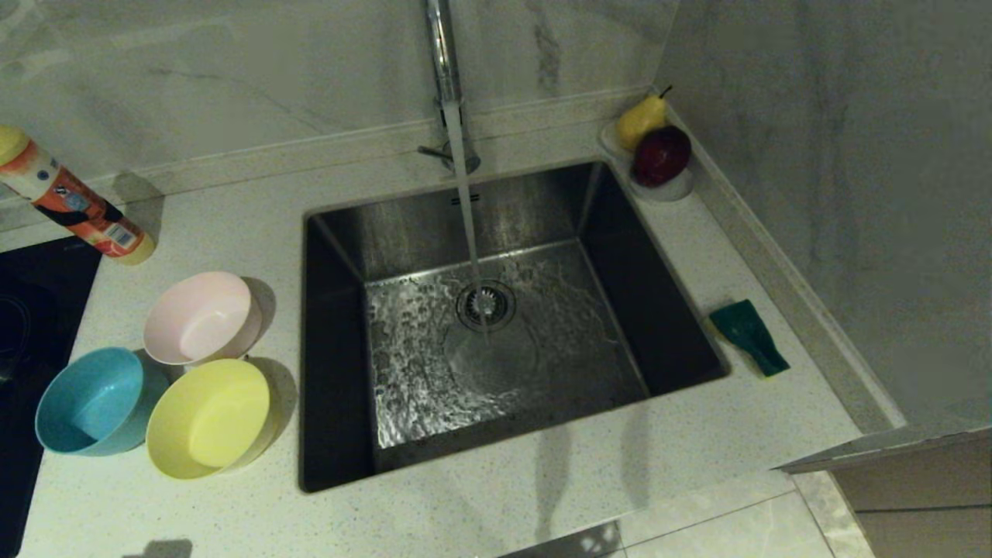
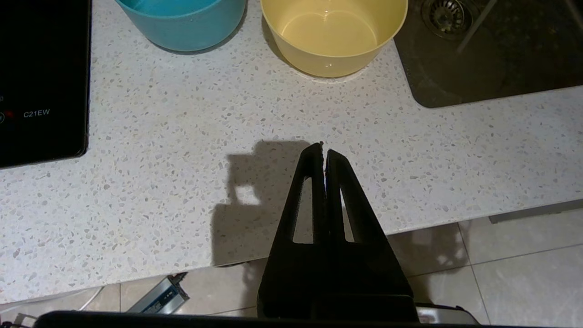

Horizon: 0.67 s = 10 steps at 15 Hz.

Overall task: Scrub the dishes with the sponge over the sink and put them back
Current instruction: Pick up a bowl and the sponge

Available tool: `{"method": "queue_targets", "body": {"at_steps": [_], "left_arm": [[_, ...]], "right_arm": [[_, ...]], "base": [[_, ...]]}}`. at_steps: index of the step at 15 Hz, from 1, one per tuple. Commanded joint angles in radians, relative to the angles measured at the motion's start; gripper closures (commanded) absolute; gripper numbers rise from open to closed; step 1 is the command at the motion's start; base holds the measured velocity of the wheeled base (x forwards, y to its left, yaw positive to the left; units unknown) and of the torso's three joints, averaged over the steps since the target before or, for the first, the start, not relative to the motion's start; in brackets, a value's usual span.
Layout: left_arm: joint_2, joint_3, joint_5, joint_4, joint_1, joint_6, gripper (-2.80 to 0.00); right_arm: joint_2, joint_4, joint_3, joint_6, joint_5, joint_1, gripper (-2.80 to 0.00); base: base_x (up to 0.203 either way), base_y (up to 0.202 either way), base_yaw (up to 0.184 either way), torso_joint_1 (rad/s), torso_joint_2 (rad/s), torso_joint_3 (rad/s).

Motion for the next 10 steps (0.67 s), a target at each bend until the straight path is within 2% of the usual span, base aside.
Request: {"method": "queue_targets", "body": {"at_steps": [1,4,8,10], "left_arm": [[0.002,0.000,0.001,0.000,0.001,0.000,0.00],[0.002,0.000,0.001,0.000,0.000,0.000,0.00],[0.002,0.000,0.001,0.000,0.000,0.000,0.00],[0.002,0.000,0.001,0.000,0.000,0.000,0.00]], "right_arm": [[-0.001,-0.001,0.000,-0.036,0.005,0.000,0.00],[0.017,0.003,-0.096,-0.041,0.000,0.000,0.00],[0.160,0.169,-0.467,-0.048,0.095,-0.002,0.00],[0.312,0.243,-0.579,-0.054,0.145,-0.004,0.00]], "base": [[0.000,0.000,0.000,0.000,0.00,0.000],[0.000,0.000,0.000,0.000,0.00,0.000],[0.000,0.000,0.000,0.000,0.00,0.000],[0.000,0.000,0.000,0.000,0.00,0.000]]}}
